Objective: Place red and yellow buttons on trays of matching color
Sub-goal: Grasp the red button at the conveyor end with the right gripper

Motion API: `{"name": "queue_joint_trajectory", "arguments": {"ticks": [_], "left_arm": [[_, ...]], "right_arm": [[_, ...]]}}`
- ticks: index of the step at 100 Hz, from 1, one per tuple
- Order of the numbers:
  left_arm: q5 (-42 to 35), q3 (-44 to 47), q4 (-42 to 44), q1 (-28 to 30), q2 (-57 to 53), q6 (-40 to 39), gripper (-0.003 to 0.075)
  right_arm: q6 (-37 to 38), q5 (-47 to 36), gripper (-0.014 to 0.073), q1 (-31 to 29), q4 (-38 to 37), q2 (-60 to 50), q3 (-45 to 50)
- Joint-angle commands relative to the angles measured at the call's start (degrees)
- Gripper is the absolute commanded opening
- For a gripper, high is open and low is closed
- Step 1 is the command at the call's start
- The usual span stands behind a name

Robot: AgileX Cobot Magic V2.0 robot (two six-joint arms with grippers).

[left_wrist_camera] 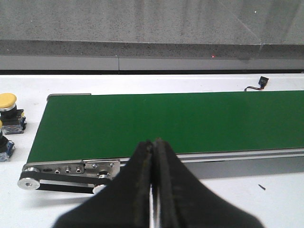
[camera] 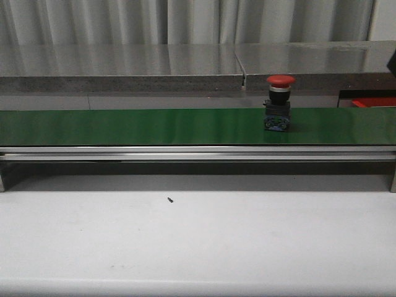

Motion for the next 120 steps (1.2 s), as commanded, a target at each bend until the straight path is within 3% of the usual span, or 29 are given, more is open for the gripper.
{"name": "queue_joint_trajectory", "arguments": {"ticks": [1, 32, 64, 71, 83, 88, 104, 120], "left_arm": [[-3.51, -1.39, -1.44, -0.28, 0.0, -0.07, -0.0019], [-3.51, -1.39, -1.44, -0.28, 0.0, -0.07, -0.0019], [-3.51, -1.39, -1.44, -0.28, 0.0, -0.07, -0.0019], [-3.51, -1.39, -1.44, -0.28, 0.0, -0.07, -0.0019], [-3.51, -1.39, -1.44, -0.28, 0.0, -0.07, -0.0019], [-3.51, -1.39, -1.44, -0.28, 0.0, -0.07, -0.0019], [-3.51, -1.39, -1.44, -0.28, 0.0, -0.07, -0.0019], [-3.51, -1.39, -1.44, -0.28, 0.0, -0.07, -0.0019]], "right_arm": [[-1.14, -0.49, 0.056, 2.54, 1.3, 1.46, -4.64], [-1.14, 4.25, 0.056, 8.59, 1.48, 12.59, -16.47], [-0.87, 4.4, 0.0556, 9.7, 1.73, 21.19, -23.92], [-0.08, 4.39, 0.0489, 9.7, 1.67, 22.19, -24.49], [3.22, 4.52, 0.0224, 9.52, 0.39, 22.67, -24.68], [3.71, 4.82, 0.0162, 9.51, 0.15, 22.67, -25.0], [4.4, 7.4, 0.015, 8.34, 0.02, 21.86, -28.29], [6.89, 12.48, 0.015, 1.87, -0.63, 21.52, -33.84]]}}
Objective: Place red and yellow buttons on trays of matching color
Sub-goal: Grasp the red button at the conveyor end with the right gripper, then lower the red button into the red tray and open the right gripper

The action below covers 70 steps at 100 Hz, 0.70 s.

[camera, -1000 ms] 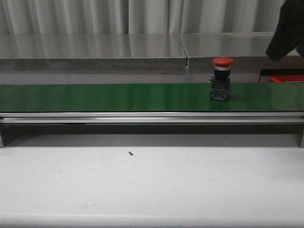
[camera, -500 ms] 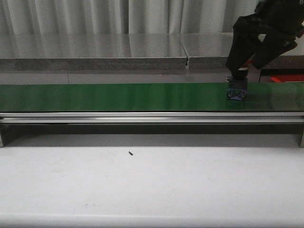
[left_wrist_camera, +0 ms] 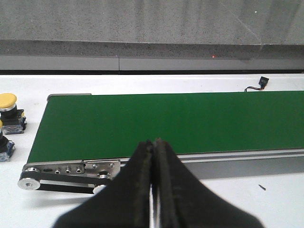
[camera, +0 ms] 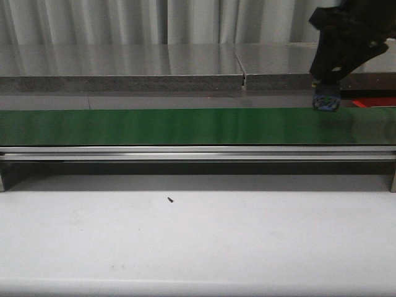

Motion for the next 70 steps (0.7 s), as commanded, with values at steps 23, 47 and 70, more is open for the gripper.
{"name": "queue_joint_trajectory", "arguments": {"ticks": [23, 47, 70], "left_arm": [[-3.51, -1.39, -1.44, -0.28, 0.0, -0.07, -0.0019], [-3.51, -1.39, -1.44, -0.28, 0.0, -0.07, -0.0019], [-3.51, -1.39, -1.44, -0.28, 0.0, -0.07, -0.0019]], "right_arm": [[5.96, 0.57, 0.015, -19.19, 0.25, -3.74, -7.37], [7.59, -5.99, 0.015, -29.23, 0.25, 0.83, -7.43], [7.5, -15.13, 0.015, -30.76, 0.25, 7.02, -7.48]]}}
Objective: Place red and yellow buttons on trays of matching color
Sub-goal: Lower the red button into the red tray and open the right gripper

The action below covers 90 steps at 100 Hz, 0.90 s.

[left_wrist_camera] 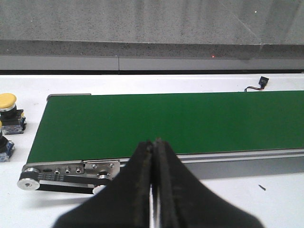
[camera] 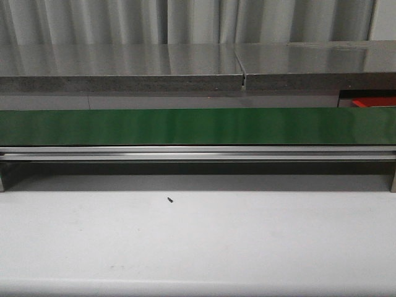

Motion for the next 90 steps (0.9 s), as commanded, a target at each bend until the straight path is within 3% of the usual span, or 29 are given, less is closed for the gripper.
{"name": "queue_joint_trajectory", "arguments": {"ticks": [1, 15, 54, 90], "left_arm": [[-3.51, -1.39, -1.44, -0.28, 0.0, -0.07, -0.0019], [-3.51, -1.39, -1.44, -0.28, 0.0, -0.07, -0.0019], [-3.51, -1.39, -1.44, -0.28, 0.0, -0.07, -0.0019], [-3.51, -1.39, -1.44, -0.28, 0.0, -0.07, -0.0019]], "right_arm": [[-0.05, -6.28, 0.015, -0.26, 1.27, -0.85, -2.03], [-0.05, -8.6, 0.0122, -0.26, 1.27, 3.12, -3.73], [-0.05, -2.32, 0.0122, -0.26, 2.24, 12.18, -16.15], [-0.05, 0.14, 0.0123, -0.16, 2.37, 12.71, -16.89]]}}
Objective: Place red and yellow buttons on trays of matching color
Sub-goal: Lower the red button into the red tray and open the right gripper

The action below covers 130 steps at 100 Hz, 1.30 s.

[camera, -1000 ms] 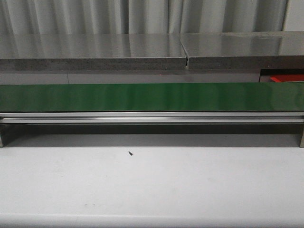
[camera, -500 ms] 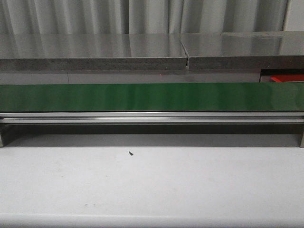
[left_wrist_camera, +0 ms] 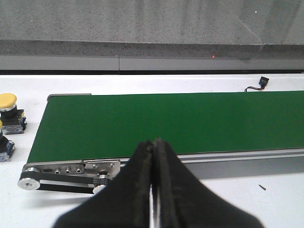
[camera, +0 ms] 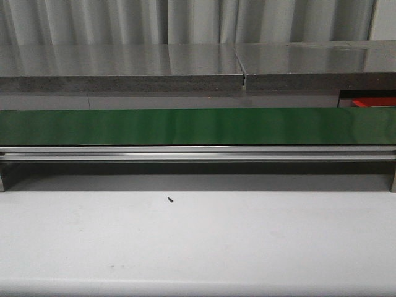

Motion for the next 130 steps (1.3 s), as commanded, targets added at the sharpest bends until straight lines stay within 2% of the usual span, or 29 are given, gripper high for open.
{"name": "queue_joint_trajectory", "arguments": {"ticks": [1, 25, 32, 39, 51, 61, 102, 130], "left_arm": [[-3.51, -1.39, -1.44, -0.28, 0.0, -0.07, -0.0019], [-3.51, -1.39, -1.44, -0.28, 0.0, -0.07, -0.0019], [-3.51, -1.39, -1.44, -0.28, 0.0, -0.07, -0.0019], [-3.51, -1.39, -1.44, -0.28, 0.0, -0.07, -0.0019], [-3.51, -1.39, -1.44, -0.28, 0.0, -0.07, -0.0019], [-3.51, -1.39, -1.44, -0.28, 0.0, -0.07, -0.0019], [-3.51, -1.39, -1.44, -0.28, 0.0, -0.07, -0.0019], [-3.51, -1.39, -1.44, -0.28, 0.0, -0.07, -0.0019]], "right_arm": [[-0.27, -0.56, 0.0123, -0.14, 1.68, -3.68, -2.02], [-0.27, 1.49, 0.0125, 0.11, 1.71, -3.68, -2.02], [-0.27, 2.01, 0.016, 0.11, 1.71, -3.68, -2.02], [-0.34, 2.31, 0.025, 0.11, 1.71, -3.68, -2.02], [-0.45, 2.32, 0.0476, 0.11, 1.71, -3.68, -2.02], [-0.47, 1.89, 0.0569, 0.11, 1.71, -4.0, -2.02], [-2.38, 1.36, 0.0572, 1.11, 1.41, -14.03, -2.02], [-4.45, 0.48, 0.0572, 6.73, 1.41, -26.7, 3.11]]}}
